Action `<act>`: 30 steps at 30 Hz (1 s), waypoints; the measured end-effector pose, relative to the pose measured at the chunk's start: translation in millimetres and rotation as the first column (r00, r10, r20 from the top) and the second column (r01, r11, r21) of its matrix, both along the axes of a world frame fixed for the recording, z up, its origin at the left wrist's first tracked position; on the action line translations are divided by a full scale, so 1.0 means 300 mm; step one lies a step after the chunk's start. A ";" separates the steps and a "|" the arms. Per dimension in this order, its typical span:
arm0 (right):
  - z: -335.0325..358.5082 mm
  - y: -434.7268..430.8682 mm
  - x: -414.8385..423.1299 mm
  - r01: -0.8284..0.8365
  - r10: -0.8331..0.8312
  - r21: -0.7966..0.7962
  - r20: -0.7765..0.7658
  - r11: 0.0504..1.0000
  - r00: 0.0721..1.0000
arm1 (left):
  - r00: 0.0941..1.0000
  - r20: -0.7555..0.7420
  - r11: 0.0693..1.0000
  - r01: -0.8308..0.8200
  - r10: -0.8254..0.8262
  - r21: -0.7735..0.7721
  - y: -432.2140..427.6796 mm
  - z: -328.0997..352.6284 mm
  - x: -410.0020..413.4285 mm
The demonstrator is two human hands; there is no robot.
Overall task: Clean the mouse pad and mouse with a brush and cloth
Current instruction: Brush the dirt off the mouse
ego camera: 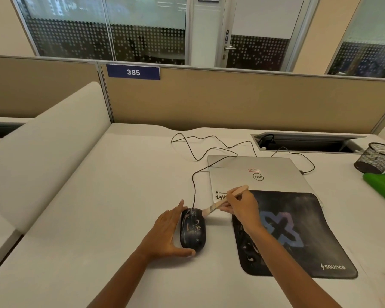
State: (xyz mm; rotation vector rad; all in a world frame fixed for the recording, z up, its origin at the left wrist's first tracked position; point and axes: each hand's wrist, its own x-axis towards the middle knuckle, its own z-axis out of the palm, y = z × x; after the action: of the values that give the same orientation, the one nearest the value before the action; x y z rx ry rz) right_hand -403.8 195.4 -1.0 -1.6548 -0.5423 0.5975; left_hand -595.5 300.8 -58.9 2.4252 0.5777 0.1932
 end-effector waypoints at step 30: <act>-0.036 -0.172 -0.060 -0.005 0.002 0.061 0.049 0.998 0.999 | 1.000 0.015 1.000 -0.018 0.017 0.018 0.006 -0.030 0.005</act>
State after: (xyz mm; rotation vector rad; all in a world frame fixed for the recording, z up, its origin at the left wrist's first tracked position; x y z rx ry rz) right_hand -421.9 143.8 -11.9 -1.6141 -0.5936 0.5386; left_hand -593.9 302.4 -68.0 2.4352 0.5934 0.2242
